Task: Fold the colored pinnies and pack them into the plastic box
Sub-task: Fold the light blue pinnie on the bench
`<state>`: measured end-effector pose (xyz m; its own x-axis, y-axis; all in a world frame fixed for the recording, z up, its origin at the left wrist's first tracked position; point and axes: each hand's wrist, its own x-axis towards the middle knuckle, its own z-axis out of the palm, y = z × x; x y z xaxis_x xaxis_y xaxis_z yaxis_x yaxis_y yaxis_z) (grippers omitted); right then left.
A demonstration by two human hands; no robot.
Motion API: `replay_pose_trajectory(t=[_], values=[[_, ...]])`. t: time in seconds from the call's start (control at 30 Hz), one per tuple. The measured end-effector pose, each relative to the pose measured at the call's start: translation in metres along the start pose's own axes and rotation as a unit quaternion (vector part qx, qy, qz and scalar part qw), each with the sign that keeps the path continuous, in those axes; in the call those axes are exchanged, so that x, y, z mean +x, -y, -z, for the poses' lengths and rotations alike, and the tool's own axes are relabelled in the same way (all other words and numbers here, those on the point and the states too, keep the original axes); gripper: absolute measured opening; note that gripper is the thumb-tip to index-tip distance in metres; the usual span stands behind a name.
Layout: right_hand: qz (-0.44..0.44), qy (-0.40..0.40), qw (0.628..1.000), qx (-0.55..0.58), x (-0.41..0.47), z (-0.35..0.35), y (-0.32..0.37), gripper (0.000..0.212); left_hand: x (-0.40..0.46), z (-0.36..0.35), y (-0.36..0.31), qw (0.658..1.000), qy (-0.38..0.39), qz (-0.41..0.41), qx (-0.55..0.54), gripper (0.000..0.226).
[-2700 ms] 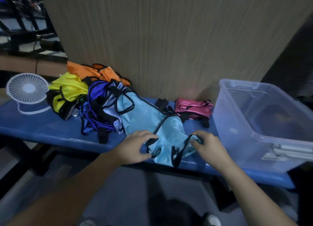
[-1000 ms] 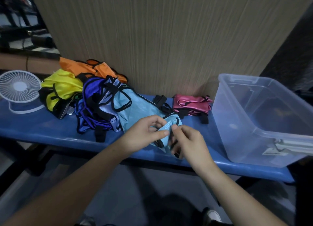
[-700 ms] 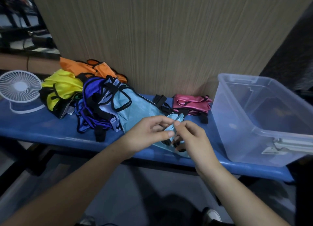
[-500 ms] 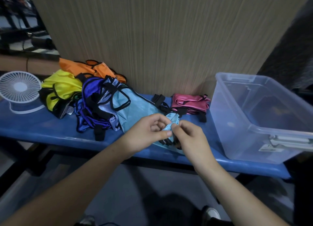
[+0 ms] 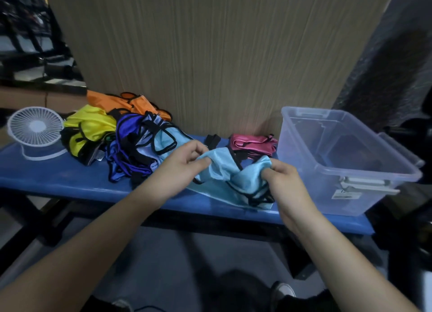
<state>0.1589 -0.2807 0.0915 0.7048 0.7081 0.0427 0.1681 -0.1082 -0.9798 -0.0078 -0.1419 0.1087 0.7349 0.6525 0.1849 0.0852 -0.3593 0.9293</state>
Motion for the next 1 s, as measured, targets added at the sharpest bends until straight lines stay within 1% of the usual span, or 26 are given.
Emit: replay_pose_trajectory(t=[0.07,0.13,0.2,0.3,0.4,0.47,0.5,0.57,0.7,0.8,0.87,0.93,1.0], values=[[0.005,0.002,1.0,-0.031,-0.009,0.013,0.009,0.026,-0.004,0.004,-0.016,0.999,-0.01,-0.024,0.034,0.004],[0.011,0.013,0.999,-0.028,-0.018,0.023,0.025,0.011,-0.008,0.008,-0.032,0.997,-0.018,-0.051,0.058,0.006],[0.025,0.025,0.999,-0.026,-0.029,0.033,0.042,0.018,-0.013,0.012,-0.05,0.993,-0.022,-0.086,0.072,0.015],[0.046,0.048,0.997,-0.028,-0.046,0.05,0.065,0.02,-0.025,0.02,-0.078,0.983,-0.023,-0.14,0.12,0.027],[0.086,0.106,0.99,-0.039,-0.064,0.064,0.088,0.025,-0.039,0.026,-0.103,0.976,-0.029,-0.14,0.163,0.036],[0.116,0.135,0.982,-0.061,-0.074,0.072,0.103,0.02,-0.049,0.03,-0.119,0.973,-0.043,-0.139,0.178,0.039],[0.133,0.135,0.979,-0.07,-0.079,0.075,0.109,0.016,-0.054,0.031,-0.128,0.971,-0.053,-0.145,0.183,0.041],[0.181,0.114,0.973,-0.092,-0.087,0.082,0.123,0.011,-0.066,0.035,-0.149,0.967,-0.076,-0.164,0.182,0.043],[0.273,0.049,0.949,-0.153,-0.103,0.093,0.148,0.018,-0.083,0.044,-0.184,0.957,-0.112,-0.202,0.178,0.045],[0.315,-0.007,0.933,-0.174,-0.111,0.1,0.164,0.021,-0.087,0.051,-0.2,0.956,-0.123,-0.21,0.166,0.045],[0.332,-0.027,0.925,-0.183,-0.113,0.103,0.169,0.02,-0.088,0.053,-0.206,0.96,-0.121,-0.209,0.143,0.044],[0.338,-0.04,0.917,-0.21,-0.112,0.104,0.169,0.018,-0.089,0.053,-0.207,0.966,-0.109,-0.202,0.116,0.036],[0.336,-0.054,0.908,-0.245,-0.108,0.105,0.167,0.019,-0.09,0.052,-0.205,0.968,-0.086,-0.202,0.118,0.019]])
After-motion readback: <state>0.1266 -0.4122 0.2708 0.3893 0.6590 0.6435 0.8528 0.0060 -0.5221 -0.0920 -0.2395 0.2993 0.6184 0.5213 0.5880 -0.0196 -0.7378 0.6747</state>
